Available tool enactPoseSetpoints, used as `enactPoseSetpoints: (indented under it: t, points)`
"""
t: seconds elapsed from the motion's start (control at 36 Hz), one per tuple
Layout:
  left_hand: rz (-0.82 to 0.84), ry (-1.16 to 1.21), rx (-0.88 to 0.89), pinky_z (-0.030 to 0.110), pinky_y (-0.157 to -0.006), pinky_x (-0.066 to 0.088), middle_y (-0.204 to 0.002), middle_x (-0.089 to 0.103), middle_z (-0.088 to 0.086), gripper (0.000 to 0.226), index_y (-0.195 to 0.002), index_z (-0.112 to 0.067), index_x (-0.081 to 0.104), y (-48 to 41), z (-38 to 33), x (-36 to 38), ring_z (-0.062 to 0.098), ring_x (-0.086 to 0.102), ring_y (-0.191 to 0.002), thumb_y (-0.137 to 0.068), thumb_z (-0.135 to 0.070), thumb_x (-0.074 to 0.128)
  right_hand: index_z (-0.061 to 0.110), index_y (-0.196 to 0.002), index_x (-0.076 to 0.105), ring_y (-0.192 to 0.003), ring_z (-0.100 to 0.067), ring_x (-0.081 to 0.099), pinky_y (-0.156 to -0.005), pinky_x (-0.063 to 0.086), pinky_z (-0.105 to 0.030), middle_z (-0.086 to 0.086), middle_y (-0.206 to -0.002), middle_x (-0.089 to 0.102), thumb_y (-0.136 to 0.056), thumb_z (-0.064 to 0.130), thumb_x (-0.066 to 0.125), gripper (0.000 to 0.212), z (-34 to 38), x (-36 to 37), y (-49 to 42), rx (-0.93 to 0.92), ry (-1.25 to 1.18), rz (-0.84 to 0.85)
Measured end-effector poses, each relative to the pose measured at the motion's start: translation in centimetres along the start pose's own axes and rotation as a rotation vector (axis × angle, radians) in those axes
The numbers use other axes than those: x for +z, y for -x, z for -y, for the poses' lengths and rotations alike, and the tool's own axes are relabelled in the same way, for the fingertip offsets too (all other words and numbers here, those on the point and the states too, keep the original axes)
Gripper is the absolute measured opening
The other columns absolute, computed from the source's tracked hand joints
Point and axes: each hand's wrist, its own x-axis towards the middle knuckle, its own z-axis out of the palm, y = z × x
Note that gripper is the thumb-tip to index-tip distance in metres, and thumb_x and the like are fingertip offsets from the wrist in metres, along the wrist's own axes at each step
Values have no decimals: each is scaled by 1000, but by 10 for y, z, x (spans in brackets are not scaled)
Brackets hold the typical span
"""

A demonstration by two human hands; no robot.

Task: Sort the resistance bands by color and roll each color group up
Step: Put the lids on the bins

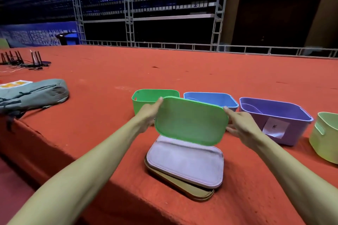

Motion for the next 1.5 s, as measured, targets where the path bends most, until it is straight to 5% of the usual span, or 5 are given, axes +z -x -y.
enactPoseSetpoints:
  t: [0.22,0.31,0.44,1.08,1.5]
  points:
    - [-43,82,138,31,-85,37,-40,24,-7,58,-35,-21,40,-3,-11,-1,13,20,-43,-84,-22,72,4,-79,70,-77,-17,58,-80,48,-37,-9,-74,66,-76,30,79,28,10,-14,-15,-141,17,-119]
    - [-11,94,135,24,-84,36,-53,50,-3,9,-75,-13,71,-6,-8,-6,8,41,-49,-80,-7,75,-2,-107,65,-84,-15,66,-90,51,-36,-11,-94,69,-73,12,81,40,10,-20,-18,-140,67,-23]
    - [102,-14,166,21,-96,34,-130,52,7,62,-135,5,47,-17,-7,-22,9,47,-117,-79,0,74,8,-127,57,-99,-10,63,-85,47,-24,-1,-109,64,-68,15,85,65,10,-27,-31,-154,288,157]
    - [67,-466,294,23,-103,36,-140,52,10,81,-138,-1,47,-163,-34,-108,15,50,-126,-68,-12,85,9,-89,73,-62,-11,45,-58,34,-29,7,-70,56,-49,41,92,54,30,90,-191,-251,669,233]
    - [73,-613,184,31,-103,41,-112,56,-3,106,-139,-3,46,-222,-6,-143,17,57,-111,-51,-41,91,-4,-120,62,-102,-19,62,-86,48,-32,-6,-115,67,-47,42,93,92,0,153,-259,-169,727,280]
